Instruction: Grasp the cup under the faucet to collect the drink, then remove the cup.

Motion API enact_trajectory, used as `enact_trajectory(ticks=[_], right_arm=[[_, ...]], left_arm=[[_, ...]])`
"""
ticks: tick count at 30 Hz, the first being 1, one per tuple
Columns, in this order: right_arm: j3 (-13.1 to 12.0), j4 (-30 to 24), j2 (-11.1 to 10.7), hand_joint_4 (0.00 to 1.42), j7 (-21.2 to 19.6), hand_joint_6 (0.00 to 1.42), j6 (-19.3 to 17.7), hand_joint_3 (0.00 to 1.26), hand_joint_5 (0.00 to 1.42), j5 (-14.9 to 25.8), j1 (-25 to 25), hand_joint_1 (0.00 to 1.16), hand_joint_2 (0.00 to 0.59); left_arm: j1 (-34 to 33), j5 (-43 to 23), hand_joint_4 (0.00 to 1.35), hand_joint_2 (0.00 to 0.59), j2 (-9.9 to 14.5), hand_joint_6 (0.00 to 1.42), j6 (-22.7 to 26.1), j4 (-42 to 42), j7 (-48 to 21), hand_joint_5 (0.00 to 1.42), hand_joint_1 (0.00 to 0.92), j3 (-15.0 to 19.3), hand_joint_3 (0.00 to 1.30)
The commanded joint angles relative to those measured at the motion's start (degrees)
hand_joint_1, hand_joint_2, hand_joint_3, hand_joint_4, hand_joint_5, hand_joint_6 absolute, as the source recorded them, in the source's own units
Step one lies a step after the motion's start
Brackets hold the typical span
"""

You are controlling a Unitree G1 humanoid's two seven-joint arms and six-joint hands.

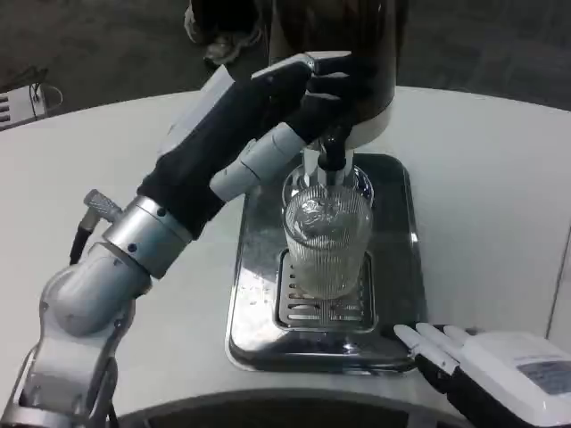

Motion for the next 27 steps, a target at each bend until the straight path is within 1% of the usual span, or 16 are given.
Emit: enact_trajectory(ticks=[1, 7, 10, 14, 19, 27], right_arm=[[-0.4, -0.8, 0.2, 0.0, -0.5, 0.0, 0.2, 0.03, 0.0, -0.2, 0.8, 0.58, 0.447], [-0.9, -0.8, 0.1, 0.0, -0.5, 0.0, 0.4, 0.03, 0.0, 0.2, 0.8, 0.58, 0.447], [-1.1, -0.8, 0.0, 0.0, -0.6, 0.0, 0.4, 0.03, 0.0, 0.4, 1.0, 0.58, 0.447], [-1.6, -0.8, 0.0, 0.0, -0.7, 0.0, 0.4, 0.03, 0.0, 0.9, 1.3, 0.58, 0.447], [-2.1, -0.7, -0.1, 0.0, -0.7, 0.0, 0.3, 0.03, 0.0, 1.4, 1.6, 0.58, 0.447], [-2.2, -0.3, 0.0, 0.0, -0.8, 0.0, 0.6, 0.03, 0.0, 1.9, 1.2, 0.58, 0.447]], left_arm=[[-1.8, -0.3, 0.33, 0.082, -1.6, 0.4, 0.2, 3.0, -1.8, 0.41, 0.024, -0.7, 0.34], [-3.0, 0.7, 0.28, 0.08, -2.8, 0.39, -0.1, 6.3, -3.0, 0.37, 0.0, -1.7, 0.3], [-3.6, 1.0, 0.23, 0.076, -2.8, 0.37, -0.1, 7.7, -4.2, 0.32, 0.0, -2.3, 0.27], [-4.1, 1.3, 0.21, 0.08, -2.4, 0.36, -0.1, 9.0, -5.9, 0.29, 0.0, -3.0, 0.26], [-4.7, 2.1, 0.19, 0.089, -1.8, 0.34, -0.4, 10.1, -7.6, 0.29, 0.0, -3.7, 0.23], [-6.3, 6.1, 0.17, 0.079, 0.9, 0.31, -3.7, 11.8, -9.4, 0.27, 0.0, -6.2, 0.22]])
